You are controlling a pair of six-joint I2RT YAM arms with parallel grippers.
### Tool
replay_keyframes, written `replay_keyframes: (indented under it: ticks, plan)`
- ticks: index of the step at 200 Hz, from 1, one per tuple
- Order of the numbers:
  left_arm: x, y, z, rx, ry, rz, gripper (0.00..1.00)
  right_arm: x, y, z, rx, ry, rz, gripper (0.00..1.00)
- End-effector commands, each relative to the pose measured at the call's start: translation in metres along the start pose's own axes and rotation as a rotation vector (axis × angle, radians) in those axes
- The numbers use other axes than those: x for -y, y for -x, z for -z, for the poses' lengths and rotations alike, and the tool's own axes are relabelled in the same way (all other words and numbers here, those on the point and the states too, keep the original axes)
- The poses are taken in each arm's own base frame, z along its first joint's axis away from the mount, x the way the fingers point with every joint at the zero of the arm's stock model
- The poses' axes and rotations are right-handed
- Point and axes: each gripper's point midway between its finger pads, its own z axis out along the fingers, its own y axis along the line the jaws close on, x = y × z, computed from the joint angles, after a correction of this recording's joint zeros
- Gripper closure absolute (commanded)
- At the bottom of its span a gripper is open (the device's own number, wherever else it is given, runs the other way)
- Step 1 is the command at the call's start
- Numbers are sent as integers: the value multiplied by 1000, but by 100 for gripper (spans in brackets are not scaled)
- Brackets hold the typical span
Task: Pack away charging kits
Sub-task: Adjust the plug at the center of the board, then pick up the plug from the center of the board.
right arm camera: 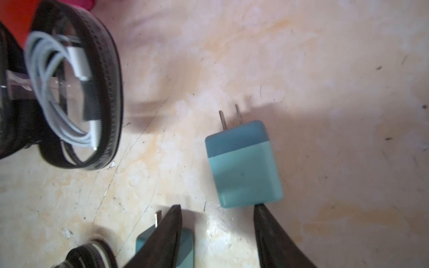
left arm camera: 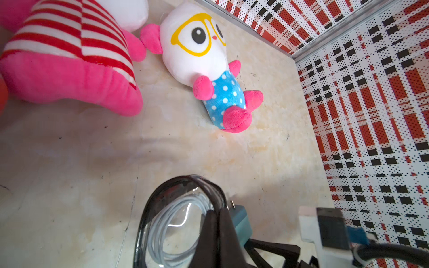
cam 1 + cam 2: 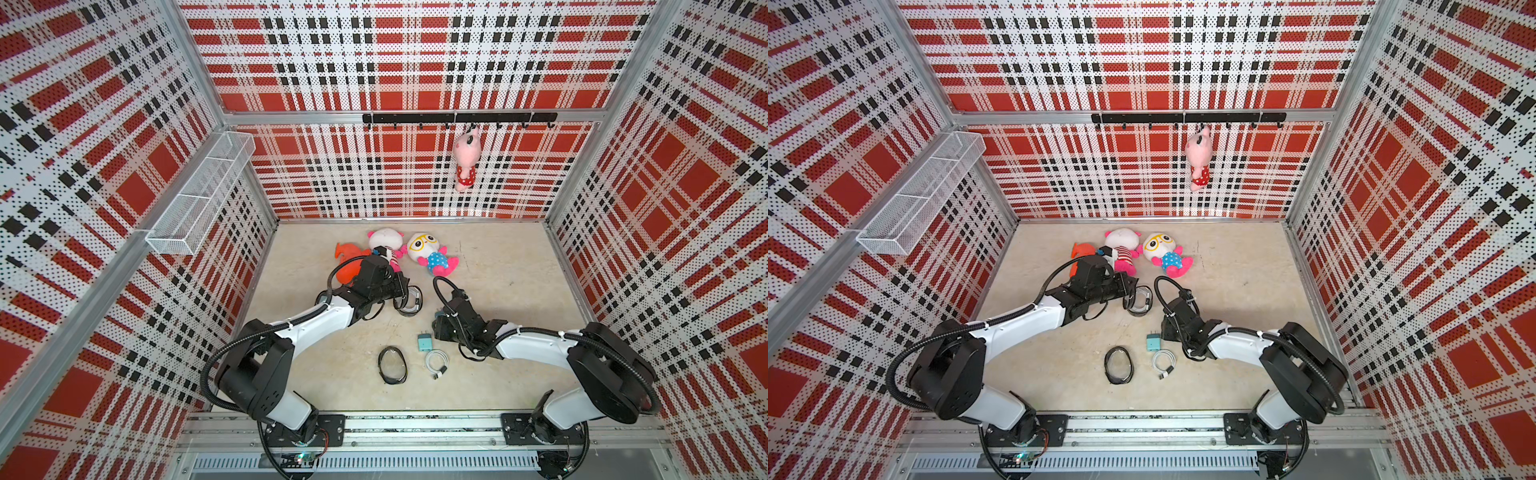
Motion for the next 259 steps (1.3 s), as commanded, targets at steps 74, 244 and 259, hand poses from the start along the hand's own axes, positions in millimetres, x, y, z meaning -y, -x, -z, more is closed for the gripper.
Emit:
replay_keyframes:
  ticks: [74,244,259]
  plan:
    - [-2,6,5,24,10,-4,100,8,44,15,156,-127,131,15]
    - [-6,6,5,19,17,11,100,17,17,-44,-39,-162,144,58]
    - [-6,7,5,21,16,11,100,18,18,-43,-42,-168,137,66]
